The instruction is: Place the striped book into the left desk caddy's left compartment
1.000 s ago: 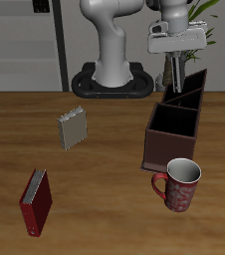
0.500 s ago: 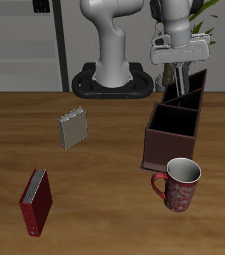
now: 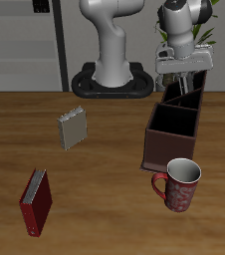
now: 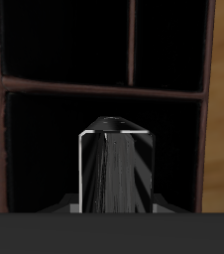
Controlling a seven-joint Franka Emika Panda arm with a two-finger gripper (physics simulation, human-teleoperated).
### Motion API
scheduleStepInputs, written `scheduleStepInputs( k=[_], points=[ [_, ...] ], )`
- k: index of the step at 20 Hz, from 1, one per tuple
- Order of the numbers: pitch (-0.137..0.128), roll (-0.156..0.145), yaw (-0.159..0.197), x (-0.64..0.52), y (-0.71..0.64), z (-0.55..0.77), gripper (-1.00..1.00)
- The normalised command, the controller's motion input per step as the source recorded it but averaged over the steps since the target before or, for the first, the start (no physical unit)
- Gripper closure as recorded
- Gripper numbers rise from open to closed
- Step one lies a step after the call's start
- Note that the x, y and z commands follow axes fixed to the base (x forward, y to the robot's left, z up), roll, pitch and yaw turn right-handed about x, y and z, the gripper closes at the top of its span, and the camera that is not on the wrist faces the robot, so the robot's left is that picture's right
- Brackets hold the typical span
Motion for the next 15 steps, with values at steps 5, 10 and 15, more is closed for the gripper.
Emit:
scheduleStepInputs(
  k=[5, 10, 15],
  points=[
    [0.142, 0.058, 0.045, 0.24, 0.12, -0.44, 1.0],
    [0.055, 0.057, 0.053, 0.04, 0.0, -0.18, -1.0],
    [0.022, -0.028, -0.004, 0.1, -0.14, 0.01, -1.0]
  ],
)
